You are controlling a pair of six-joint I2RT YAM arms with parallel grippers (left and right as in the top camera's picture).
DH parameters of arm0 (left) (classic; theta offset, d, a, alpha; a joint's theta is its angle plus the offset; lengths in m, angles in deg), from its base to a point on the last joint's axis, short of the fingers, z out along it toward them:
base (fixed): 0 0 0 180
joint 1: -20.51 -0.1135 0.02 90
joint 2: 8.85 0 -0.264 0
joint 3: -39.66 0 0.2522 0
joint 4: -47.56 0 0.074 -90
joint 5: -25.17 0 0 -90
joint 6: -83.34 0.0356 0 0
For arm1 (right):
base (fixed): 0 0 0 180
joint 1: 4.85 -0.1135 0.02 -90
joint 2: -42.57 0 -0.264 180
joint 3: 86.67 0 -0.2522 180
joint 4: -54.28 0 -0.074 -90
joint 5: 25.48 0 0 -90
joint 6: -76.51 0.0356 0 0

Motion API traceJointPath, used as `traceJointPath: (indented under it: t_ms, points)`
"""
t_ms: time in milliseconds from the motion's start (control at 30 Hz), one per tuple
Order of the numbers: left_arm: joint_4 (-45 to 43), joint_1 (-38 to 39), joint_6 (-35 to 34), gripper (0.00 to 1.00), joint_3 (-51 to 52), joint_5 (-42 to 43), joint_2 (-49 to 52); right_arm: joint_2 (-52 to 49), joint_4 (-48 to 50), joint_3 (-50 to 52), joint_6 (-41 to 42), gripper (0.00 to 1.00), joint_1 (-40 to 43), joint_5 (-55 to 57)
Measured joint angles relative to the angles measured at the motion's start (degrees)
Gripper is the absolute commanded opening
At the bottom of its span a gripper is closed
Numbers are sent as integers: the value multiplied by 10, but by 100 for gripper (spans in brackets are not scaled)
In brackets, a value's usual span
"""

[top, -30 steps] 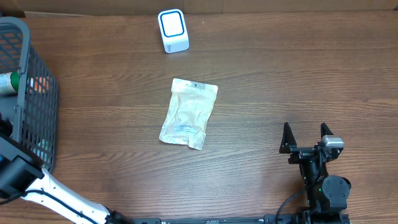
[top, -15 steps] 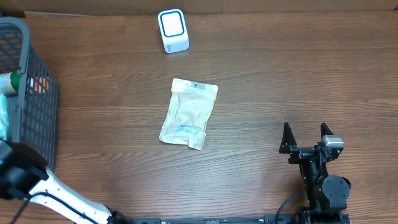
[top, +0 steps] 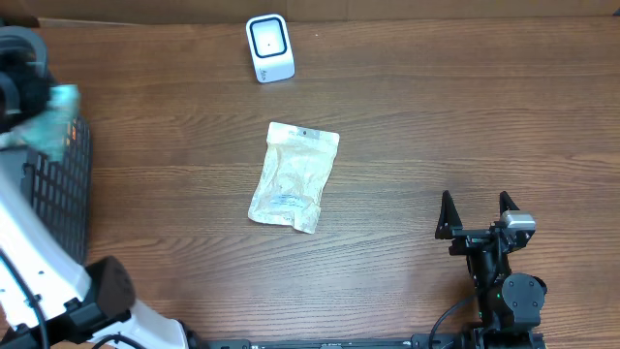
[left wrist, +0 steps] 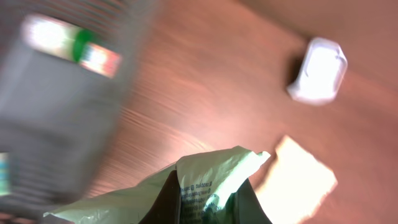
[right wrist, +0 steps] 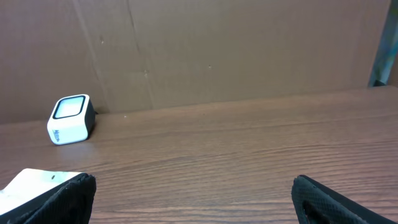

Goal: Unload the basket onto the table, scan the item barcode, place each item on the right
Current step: 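Carry the teal packet out and drop it beside the clear bag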

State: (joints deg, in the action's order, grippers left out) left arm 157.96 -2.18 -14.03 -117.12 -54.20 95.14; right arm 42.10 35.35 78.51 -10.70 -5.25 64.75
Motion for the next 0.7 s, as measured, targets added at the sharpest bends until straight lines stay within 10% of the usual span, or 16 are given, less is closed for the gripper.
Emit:
traceJointPath:
  t_ms: [700]
  points:
    - [-349, 323, -225, 5, 631, -67, 10, 0, 0, 0, 0, 100, 0, 0]
